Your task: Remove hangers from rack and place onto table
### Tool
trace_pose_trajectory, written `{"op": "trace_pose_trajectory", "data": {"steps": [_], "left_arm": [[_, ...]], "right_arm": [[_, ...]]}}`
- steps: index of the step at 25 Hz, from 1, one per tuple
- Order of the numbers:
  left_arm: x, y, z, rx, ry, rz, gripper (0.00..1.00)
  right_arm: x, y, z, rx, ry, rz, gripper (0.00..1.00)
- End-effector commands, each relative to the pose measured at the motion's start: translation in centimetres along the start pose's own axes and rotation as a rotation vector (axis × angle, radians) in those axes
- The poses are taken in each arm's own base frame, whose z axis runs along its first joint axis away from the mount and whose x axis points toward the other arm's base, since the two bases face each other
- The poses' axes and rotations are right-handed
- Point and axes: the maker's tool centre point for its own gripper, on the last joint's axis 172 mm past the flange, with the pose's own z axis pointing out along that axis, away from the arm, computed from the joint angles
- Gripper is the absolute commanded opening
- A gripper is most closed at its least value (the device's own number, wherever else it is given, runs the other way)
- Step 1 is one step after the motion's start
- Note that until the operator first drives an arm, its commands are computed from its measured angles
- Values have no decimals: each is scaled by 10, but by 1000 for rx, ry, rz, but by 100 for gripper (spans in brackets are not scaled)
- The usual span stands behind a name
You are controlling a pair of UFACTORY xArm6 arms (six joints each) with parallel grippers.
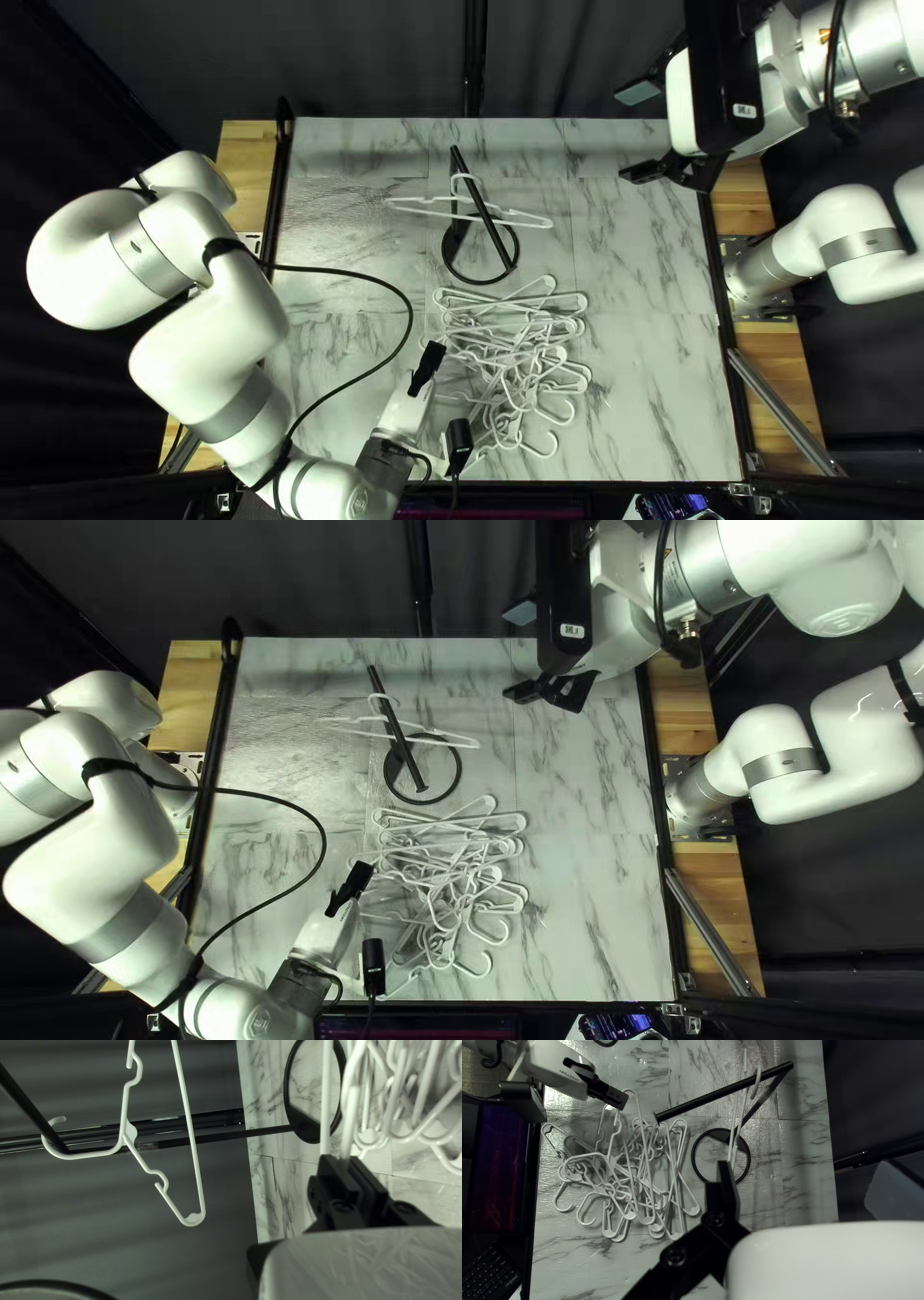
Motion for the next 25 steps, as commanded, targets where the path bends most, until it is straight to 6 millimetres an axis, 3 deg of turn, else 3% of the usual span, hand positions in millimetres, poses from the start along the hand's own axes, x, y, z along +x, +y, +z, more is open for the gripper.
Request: {"op": "trace_pose_trajectory", "data": {"steps": [1, 9, 11, 12, 13, 14, 15, 16, 25], "left_arm": [[0, 2, 3, 8, -3, -2, 0], [2, 8, 8, -13, -11, -10, 0], [2, 9, 9, -29, -15, -14, 10], [3, 9, 10, -36, -16, -16, 23], [3, 9, 10, -48, -17, -20, 68], [4, 9, 11, -62, -18, -23, 87], [4, 8, 10, -72, -17, -26, 97], [5, 7, 8, -82, -14, -28, 100], [11, -6, -9, -144, 15, -34, 100]], "right_arm": [[0, 0, 0, 0, 0, 0, 100], [0, 0, 0, 0, 0, 0, 100], [0, 0, 0, 0, 0, 0, 100], [0, 0, 0, 0, 0, 0, 100], [0, 0, 0, 0, 0, 0, 100], [0, 0, 0, 0, 0, 0, 100], [0, 0, 0, 0, 0, 0, 100], [0, 0, 0, 0, 0, 0, 100], [0, 0, 0, 0, 0, 0, 100]]}}
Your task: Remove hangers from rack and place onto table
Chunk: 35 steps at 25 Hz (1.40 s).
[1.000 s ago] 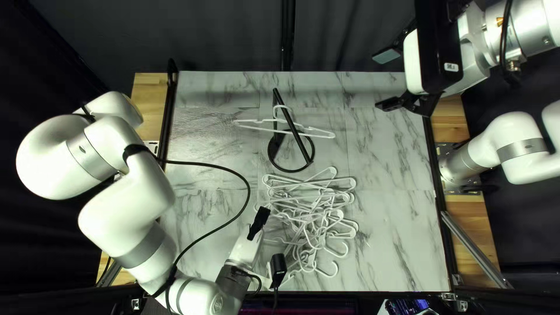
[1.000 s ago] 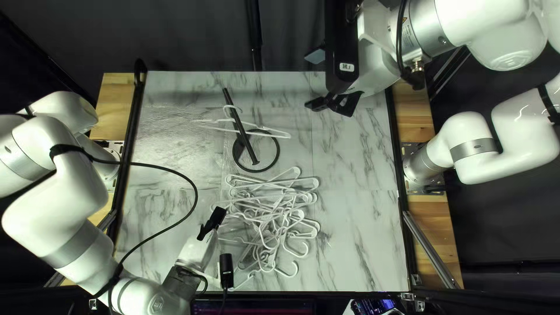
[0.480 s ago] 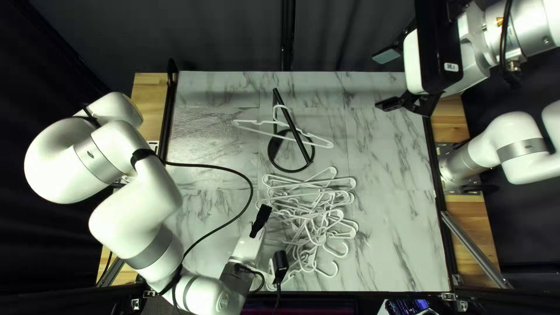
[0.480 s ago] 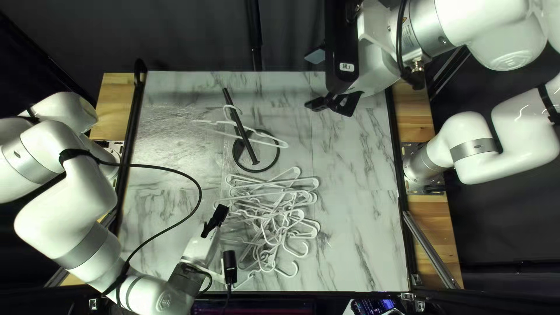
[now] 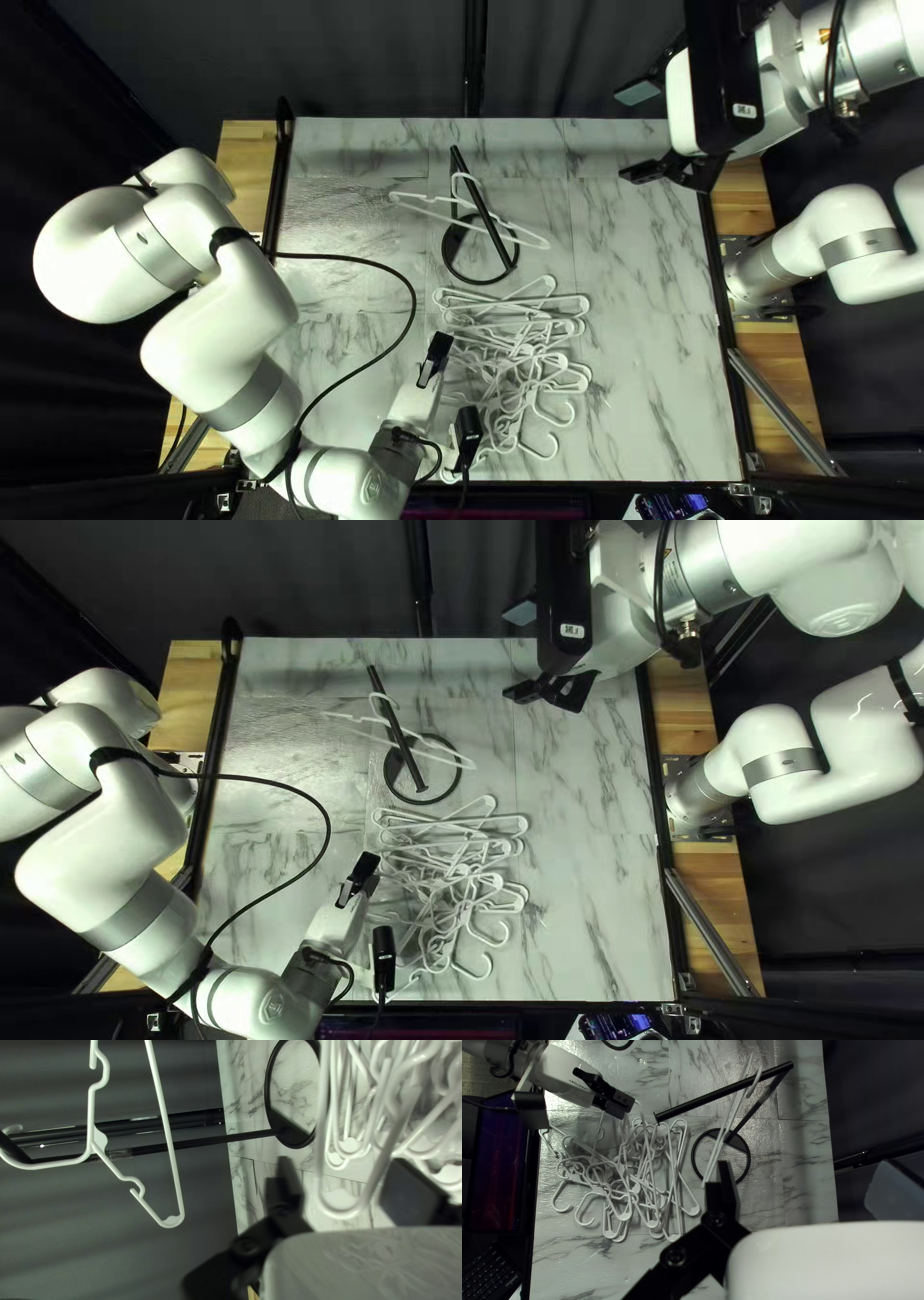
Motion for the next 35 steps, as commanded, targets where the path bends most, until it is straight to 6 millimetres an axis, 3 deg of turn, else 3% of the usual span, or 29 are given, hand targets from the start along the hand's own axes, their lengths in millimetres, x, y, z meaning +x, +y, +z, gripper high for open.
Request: {"op": "trace_pose_trajectory", "data": {"steps": [1, 7, 12, 16, 17, 18, 21, 22, 24, 25, 35], "left_arm": [[2, -8, -10, -38, 9, -3, 100], [3, -29, -37, -147, 41, -37, 100], [-15, -64, -77, -231, 112, -116, 100], [-41, -140, -103, -312, 179, -156, 100], [-43, -151, -105, -330, 189, -157, 100], [-50, -178, -105, -368, 206, -160, 100], [-69, -248, -96, -471, 247, -181, 100], [-73, -262, -92, -495, 254, -189, 100], [-90, -306, -73, -585, 277, -236, 100], [-94, -314, -69, -612, 278, -260, 100], [-94, -314, -69, -612, 278, -260, 100]], "right_arm": [[0, 0, 0, 0, 0, 0, 100], [0, 0, 0, 0, 0, 0, 100], [0, 0, 0, 0, 0, 0, 100], [0, 0, 0, 0, 0, 0, 100], [0, 0, 0, 0, 0, 0, 100], [0, 0, 0, 0, 0, 0, 100], [0, 0, 0, 0, 0, 0, 100], [0, 0, 0, 0, 0, 0, 100], [0, 0, 0, 0, 0, 0, 100], [0, 0, 0, 0, 0, 0, 100], [0, 0, 0, 0, 0, 0, 100]]}}
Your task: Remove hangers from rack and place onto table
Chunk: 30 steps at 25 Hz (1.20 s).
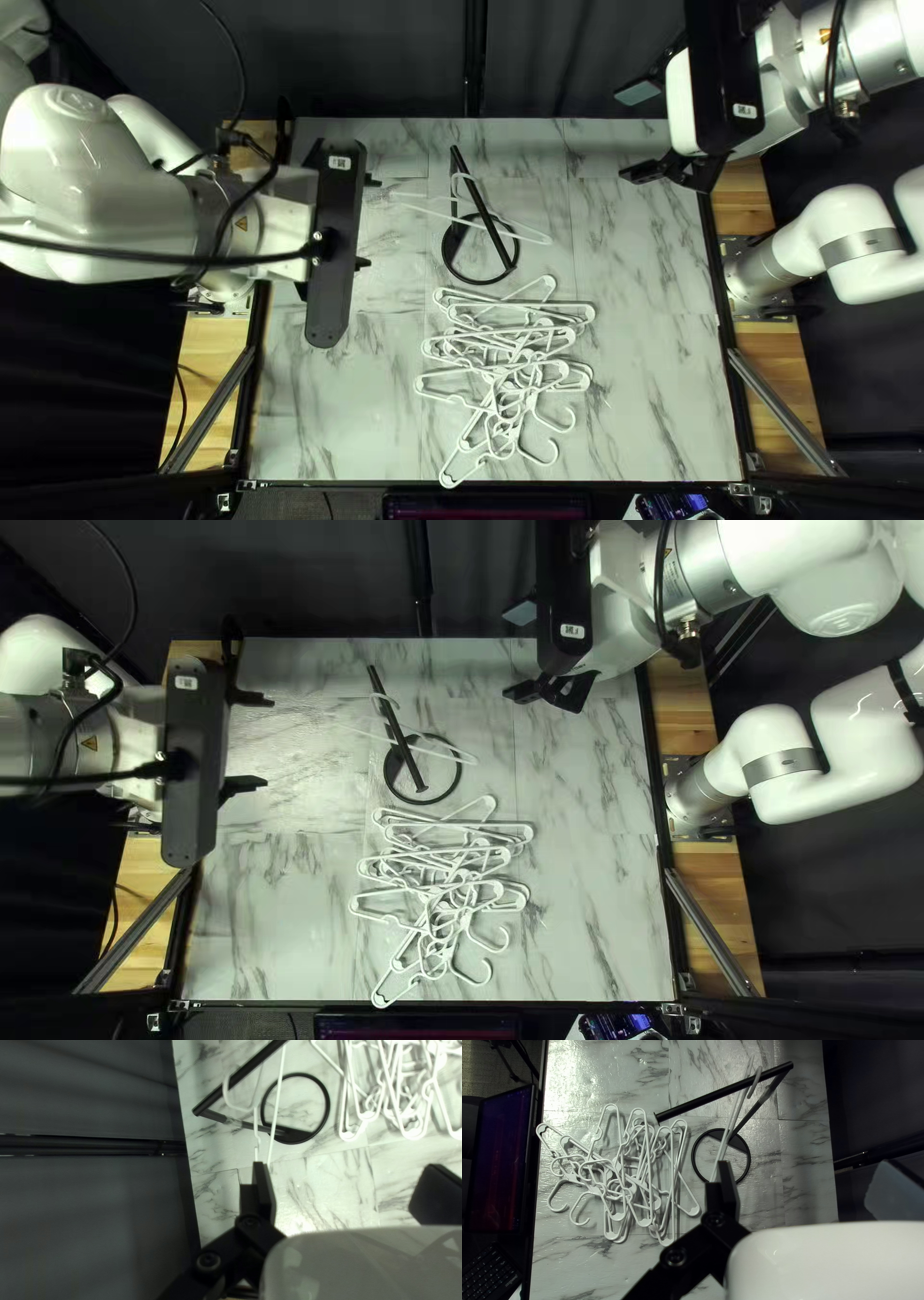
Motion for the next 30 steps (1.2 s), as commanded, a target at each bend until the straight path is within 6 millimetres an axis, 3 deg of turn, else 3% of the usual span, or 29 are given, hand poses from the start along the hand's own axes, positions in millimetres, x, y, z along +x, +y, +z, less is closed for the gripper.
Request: {"op": "trace_pose_trajectory", "data": {"steps": [1, 3, 6, 10, 11, 14, 20, 30], "left_arm": [[0, 0, 0, 0, 0, 0, 100], [0, 0, 0, 0, 0, 0, 100], [-6, -43, -28, -37, -37, -41, 100], [-17, -94, -42, -103, -19, -90, 100], [-22, -117, -45, -136, -6, -115, 100], [-23, -144, -54, -207, 32, -167, 100], [-14, -156, -59, -280, 142, -309, 100], [-12, -156, -57, -256, 124, -299, 100]], "right_arm": [[0, 0, 0, 0, 0, 0, 100], [0, 0, 0, 0, 0, 0, 100], [0, 0, 0, 0, 0, 0, 100], [0, 0, 0, 0, 0, 0, 100], [0, 0, 0, 0, 0, 0, 100], [0, 0, 0, 0, 0, 0, 100], [0, 0, 0, 0, 0, 0, 100], [0, 0, 0, 0, 0, 0, 100]]}}
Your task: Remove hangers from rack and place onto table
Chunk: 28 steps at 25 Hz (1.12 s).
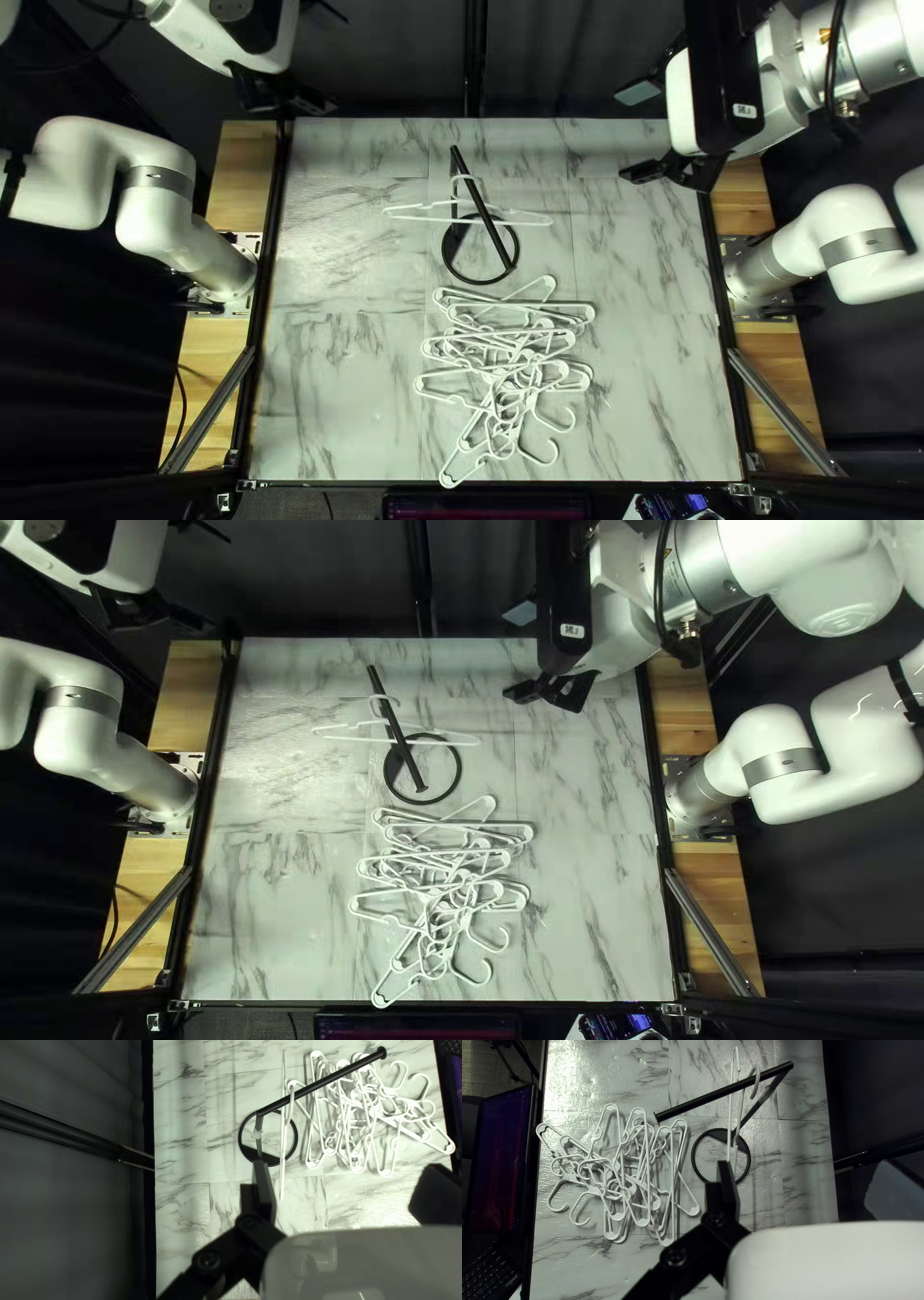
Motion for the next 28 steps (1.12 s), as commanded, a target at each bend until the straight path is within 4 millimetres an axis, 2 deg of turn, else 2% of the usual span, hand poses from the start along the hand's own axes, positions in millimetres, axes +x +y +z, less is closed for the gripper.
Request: {"op": "trace_pose_trajectory", "data": {"steps": [1, 9, 20, 24, 28], "left_arm": [[4, -2, 4, 62, -34, 22, 100], [5, -26, 5, 271, -101, 8, 100], [5, -26, 5, 275, -101, 5, 100], [-3, -23, 16, 246, -88, -13, 100], [-4, -22, 16, 244, -87, -16, 100]], "right_arm": [[0, 0, 0, 0, 0, 0, 100], [0, 0, 0, 0, 0, 0, 100], [0, 0, 0, 0, 0, 0, 100], [0, 0, 0, 0, 0, 0, 100], [0, 0, 0, 0, 0, 0, 100]]}}
